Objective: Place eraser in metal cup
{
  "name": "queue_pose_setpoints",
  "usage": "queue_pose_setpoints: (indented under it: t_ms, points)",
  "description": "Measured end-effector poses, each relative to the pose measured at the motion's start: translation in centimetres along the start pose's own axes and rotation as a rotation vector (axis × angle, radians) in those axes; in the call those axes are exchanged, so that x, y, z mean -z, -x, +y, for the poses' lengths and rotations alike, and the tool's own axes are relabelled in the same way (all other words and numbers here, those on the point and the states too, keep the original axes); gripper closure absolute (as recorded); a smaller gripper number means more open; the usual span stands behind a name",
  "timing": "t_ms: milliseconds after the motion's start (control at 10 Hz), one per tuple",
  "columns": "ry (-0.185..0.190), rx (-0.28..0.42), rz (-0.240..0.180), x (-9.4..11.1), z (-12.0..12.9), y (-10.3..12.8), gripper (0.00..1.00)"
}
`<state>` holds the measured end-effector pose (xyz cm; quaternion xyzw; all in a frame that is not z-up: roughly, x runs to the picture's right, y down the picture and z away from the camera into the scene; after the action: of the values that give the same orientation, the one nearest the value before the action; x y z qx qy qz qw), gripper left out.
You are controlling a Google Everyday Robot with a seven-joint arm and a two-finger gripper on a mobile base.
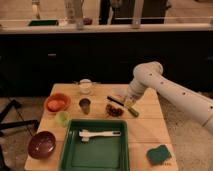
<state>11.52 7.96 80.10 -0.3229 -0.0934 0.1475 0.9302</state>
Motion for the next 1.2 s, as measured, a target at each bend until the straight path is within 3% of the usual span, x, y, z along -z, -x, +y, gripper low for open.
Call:
queue_pose_setpoints:
  t_ms: [700,900,1200]
  points:
    - [-0.005,0.001,0.003,0.0,0.0,-0.3,1.0]
    - [-0.015,0.069,0.007,-0.1,-0.1,1.2,1.0]
    - [-0.006,0.209,0.018,-1.3,0.4,6.3,1.0]
